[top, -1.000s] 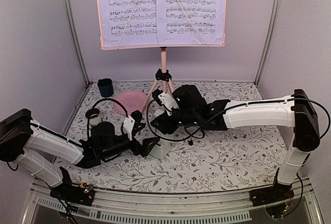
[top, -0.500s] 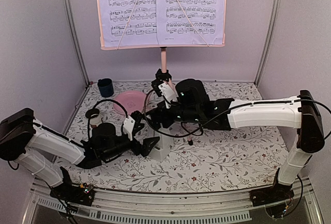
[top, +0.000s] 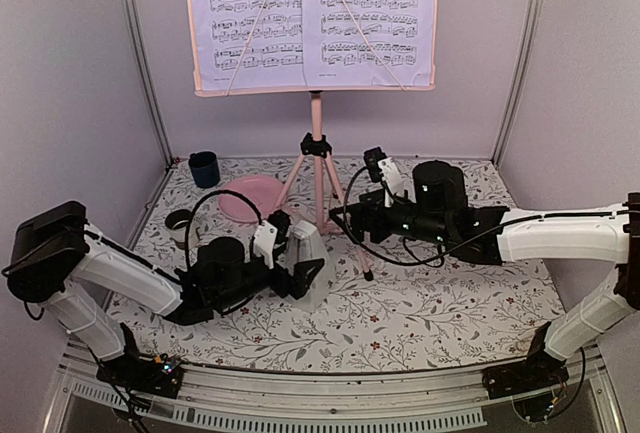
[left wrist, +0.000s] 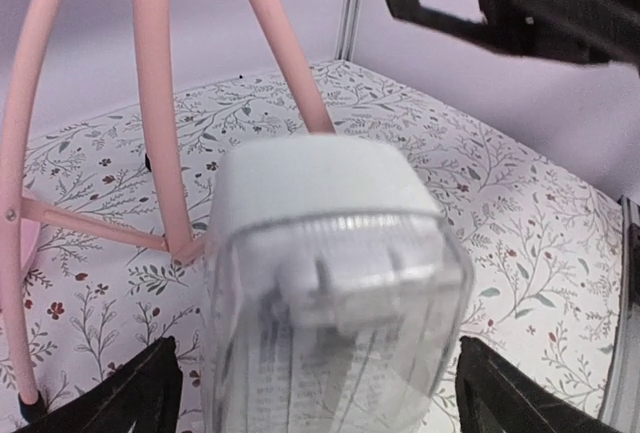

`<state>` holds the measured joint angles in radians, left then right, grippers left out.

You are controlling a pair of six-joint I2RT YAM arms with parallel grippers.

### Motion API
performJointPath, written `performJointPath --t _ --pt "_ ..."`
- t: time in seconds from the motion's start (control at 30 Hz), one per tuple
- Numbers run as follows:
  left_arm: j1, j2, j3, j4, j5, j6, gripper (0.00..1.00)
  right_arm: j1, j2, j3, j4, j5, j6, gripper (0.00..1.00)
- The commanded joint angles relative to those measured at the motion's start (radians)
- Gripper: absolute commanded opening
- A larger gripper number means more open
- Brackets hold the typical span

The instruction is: Set up the instrument practice props

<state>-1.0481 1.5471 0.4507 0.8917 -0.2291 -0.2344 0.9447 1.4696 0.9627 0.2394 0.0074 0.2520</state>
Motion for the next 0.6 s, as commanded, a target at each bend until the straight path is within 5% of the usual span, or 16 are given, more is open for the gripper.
performJointPath --t 0.0,0.37,0.57 --pt "-0.018 0.046 0.094 -0.031 -0.103 -0.025 0.94 -0.020 -0.072 -0.124 0.072 0.006 0.023 0.93" --pt "-0.025 0.131 0.193 -0.151 -0.193 -0.047 0.79 -0.050 -0.152 -0.330 0.132 0.005 0.031 0.92" --pt "-0.027 0.119 0.206 -0.169 -0.190 -0.050 0.63 -0.051 -0.101 -0.372 0.208 -0.054 0.014 0.89"
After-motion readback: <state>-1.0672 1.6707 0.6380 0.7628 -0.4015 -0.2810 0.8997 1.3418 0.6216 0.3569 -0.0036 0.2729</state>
